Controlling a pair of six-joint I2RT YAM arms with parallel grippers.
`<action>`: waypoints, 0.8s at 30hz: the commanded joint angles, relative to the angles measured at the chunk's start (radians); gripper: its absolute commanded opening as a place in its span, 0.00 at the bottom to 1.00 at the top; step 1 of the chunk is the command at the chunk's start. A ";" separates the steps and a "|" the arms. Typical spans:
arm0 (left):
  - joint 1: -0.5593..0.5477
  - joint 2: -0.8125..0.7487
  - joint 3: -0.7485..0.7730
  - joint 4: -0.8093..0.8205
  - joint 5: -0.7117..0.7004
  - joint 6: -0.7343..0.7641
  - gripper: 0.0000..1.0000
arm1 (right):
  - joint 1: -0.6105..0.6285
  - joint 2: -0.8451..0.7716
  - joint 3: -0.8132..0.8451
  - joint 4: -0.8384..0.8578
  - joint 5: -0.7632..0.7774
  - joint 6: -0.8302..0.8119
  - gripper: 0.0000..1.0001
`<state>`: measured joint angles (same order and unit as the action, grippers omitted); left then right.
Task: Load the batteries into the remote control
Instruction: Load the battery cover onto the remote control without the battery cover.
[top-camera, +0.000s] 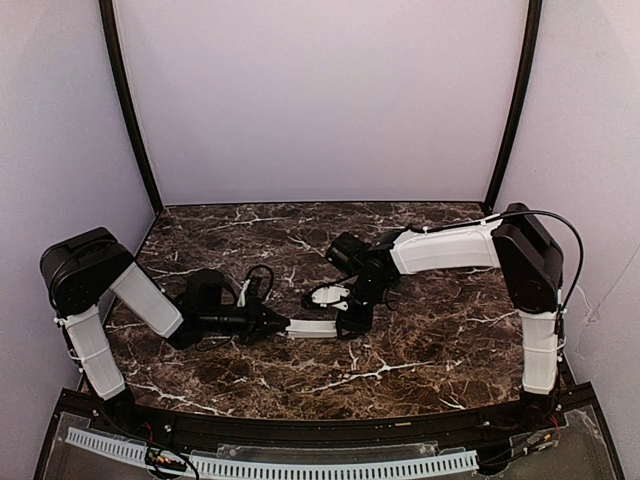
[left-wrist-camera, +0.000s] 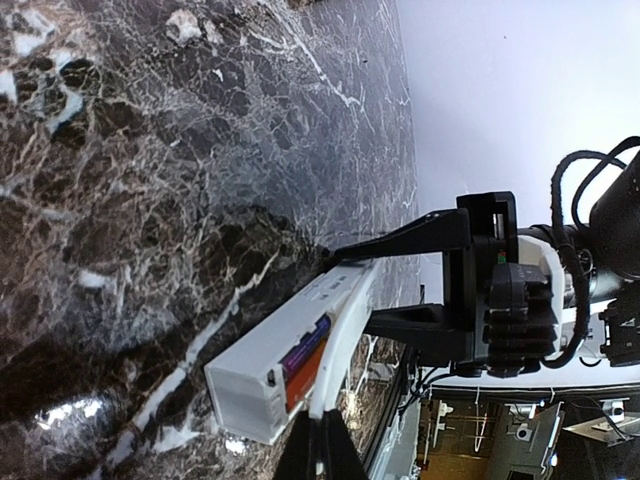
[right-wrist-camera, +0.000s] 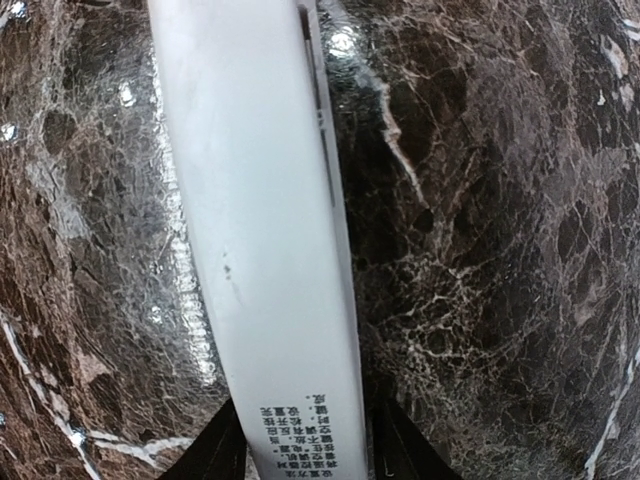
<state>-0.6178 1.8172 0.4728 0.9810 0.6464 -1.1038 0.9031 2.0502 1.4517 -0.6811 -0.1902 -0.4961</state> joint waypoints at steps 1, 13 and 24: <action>0.010 -0.023 0.017 -0.124 -0.035 0.063 0.01 | 0.002 0.004 0.024 -0.012 -0.009 0.001 0.39; 0.010 -0.062 0.065 -0.290 -0.090 0.151 0.20 | 0.002 0.008 0.021 -0.013 -0.011 -0.002 0.27; 0.004 -0.133 0.129 -0.487 -0.122 0.290 0.38 | 0.002 0.002 0.027 -0.013 -0.012 0.005 0.55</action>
<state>-0.6125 1.7336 0.5701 0.6025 0.5453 -0.8948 0.9051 2.0502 1.4578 -0.6914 -0.2047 -0.4984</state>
